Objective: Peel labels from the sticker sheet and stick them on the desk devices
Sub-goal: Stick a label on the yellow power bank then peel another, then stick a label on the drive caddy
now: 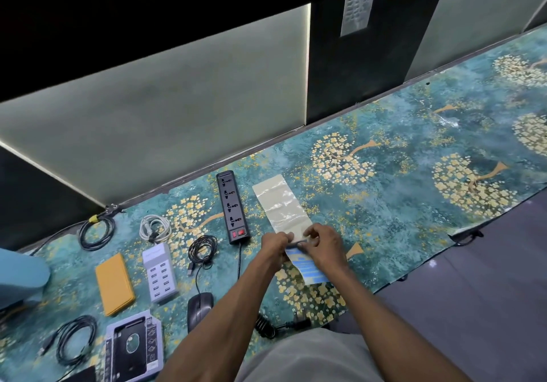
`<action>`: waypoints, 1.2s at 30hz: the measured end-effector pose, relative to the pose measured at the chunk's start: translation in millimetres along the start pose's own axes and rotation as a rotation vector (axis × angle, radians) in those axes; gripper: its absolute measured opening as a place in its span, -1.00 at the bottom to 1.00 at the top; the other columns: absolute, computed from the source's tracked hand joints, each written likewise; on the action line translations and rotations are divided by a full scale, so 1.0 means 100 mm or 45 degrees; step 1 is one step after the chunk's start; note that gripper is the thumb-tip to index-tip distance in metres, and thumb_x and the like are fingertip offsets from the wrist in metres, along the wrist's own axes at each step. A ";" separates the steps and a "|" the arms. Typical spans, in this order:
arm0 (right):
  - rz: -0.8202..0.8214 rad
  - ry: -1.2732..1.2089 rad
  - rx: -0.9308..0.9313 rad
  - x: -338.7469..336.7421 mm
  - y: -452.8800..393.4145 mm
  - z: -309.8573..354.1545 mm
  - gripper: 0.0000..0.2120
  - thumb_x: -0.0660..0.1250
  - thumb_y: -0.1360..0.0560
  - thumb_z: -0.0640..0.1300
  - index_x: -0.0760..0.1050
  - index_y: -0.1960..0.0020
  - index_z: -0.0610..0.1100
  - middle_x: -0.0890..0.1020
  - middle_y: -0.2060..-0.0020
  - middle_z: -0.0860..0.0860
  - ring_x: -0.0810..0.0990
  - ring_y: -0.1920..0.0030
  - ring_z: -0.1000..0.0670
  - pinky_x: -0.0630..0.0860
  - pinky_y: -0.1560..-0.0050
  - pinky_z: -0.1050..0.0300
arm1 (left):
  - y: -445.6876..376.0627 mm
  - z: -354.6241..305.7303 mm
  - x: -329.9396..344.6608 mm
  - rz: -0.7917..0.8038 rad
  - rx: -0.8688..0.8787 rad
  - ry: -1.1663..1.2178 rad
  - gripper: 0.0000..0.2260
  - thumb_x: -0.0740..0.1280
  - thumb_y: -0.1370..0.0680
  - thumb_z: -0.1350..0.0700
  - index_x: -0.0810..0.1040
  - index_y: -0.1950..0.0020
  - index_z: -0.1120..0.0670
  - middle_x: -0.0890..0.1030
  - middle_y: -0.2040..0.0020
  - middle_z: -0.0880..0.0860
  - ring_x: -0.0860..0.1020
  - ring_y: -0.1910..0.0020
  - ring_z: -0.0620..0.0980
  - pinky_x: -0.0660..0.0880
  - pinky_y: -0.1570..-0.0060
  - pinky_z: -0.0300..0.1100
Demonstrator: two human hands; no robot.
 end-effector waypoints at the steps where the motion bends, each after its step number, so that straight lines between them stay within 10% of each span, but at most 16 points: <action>1: -0.011 0.009 -0.014 0.00 0.01 0.01 -0.76 0.63 -0.36 -0.07 0.59 0.09 -0.03 0.59 0.12 -0.01 0.59 0.14 -0.02 0.55 0.16 0.08 | -0.02 0.00 -0.01 -0.011 0.005 0.004 -0.83 0.42 -0.53 0.38 0.54 -0.09 0.39 0.62 0.12 0.27 0.63 0.10 0.24 0.58 -0.11 0.31; 8: -0.056 0.012 -0.104 -0.01 0.05 0.08 -0.81 0.60 -0.39 -0.10 0.60 0.21 -0.09 0.62 0.24 0.01 0.59 0.21 -0.01 0.58 0.15 0.02 | -0.27 0.09 -0.11 -0.097 0.169 -0.141 -0.86 0.47 -0.52 0.20 0.57 0.07 0.24 0.67 -0.02 0.34 0.66 0.08 0.21 0.60 0.07 0.12; 13: -0.003 -0.149 -0.190 0.08 0.11 0.35 -0.85 0.54 -0.47 -0.14 0.60 0.19 -0.13 0.65 0.30 0.05 0.64 0.25 0.12 0.60 0.16 0.15 | 0.08 -0.12 -0.26 -0.168 0.385 -0.241 -0.56 0.36 -0.63 0.01 0.32 0.38 0.09 0.35 0.46 0.04 0.32 0.46 0.02 0.24 0.39 -0.17; 16: 0.055 -0.176 -0.212 0.29 0.18 0.55 -0.87 0.55 -0.47 -0.15 0.62 0.18 -0.13 0.65 0.31 0.07 0.62 0.25 0.21 0.52 0.19 0.36 | 0.17 -0.18 -0.58 -0.157 0.427 -0.135 -0.55 0.32 -0.65 -0.06 0.35 0.38 0.11 0.47 0.50 0.11 0.38 0.58 0.04 0.34 0.51 -0.20; 19: 0.173 -0.194 -0.246 0.65 0.32 0.80 -0.89 0.55 -0.46 -0.14 0.64 0.16 -0.14 0.69 0.29 0.05 0.65 0.24 0.15 0.52 0.16 0.39 | 0.25 -0.23 -1.23 -0.418 0.516 -0.254 -0.64 0.33 -0.59 -0.07 0.55 0.34 0.10 0.67 0.40 0.10 0.64 0.45 0.09 0.66 0.30 -0.01; 25: 0.404 -0.186 -0.343 1.54 0.69 1.43 -0.94 0.53 -0.44 -0.16 0.67 0.18 -0.07 0.68 0.35 0.05 0.64 0.31 0.11 0.53 0.19 0.28 | 0.66 -0.15 -2.50 -0.787 0.558 -0.383 -0.91 0.40 -0.49 0.06 0.58 0.10 0.06 0.67 0.19 0.01 0.66 0.10 0.13 0.60 0.08 -0.03; 30: 0.568 -0.169 -0.396 2.27 1.11 1.88 -0.93 0.53 -0.45 -0.12 0.68 0.16 -0.11 0.69 0.31 0.02 0.64 0.27 0.08 0.49 0.20 0.35 | 0.93 0.16 -3.45 -1.035 0.412 -0.853 -0.34 0.49 -0.32 -0.22 0.41 -0.32 0.01 0.50 -0.22 0.11 0.44 -0.25 0.19 0.43 -0.18 0.09; 36: 0.627 -0.151 -0.277 2.71 1.37 2.04 -0.91 0.50 -0.50 -0.11 0.68 0.12 -0.13 0.72 0.25 -0.01 0.69 0.20 0.05 0.53 0.16 0.23 | 0.88 0.61 -3.78 -0.828 0.044 -1.204 0.25 0.40 -0.21 -0.54 -0.05 -0.64 0.11 0.09 -0.59 0.31 0.13 -0.56 0.33 0.23 -0.45 0.20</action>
Point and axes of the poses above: each hand's wrist, its own y-axis away from the middle knuckle, its own x-axis out of the palm, z = x × y, the point moved 8 cm from there along -y, towards the middle knuckle
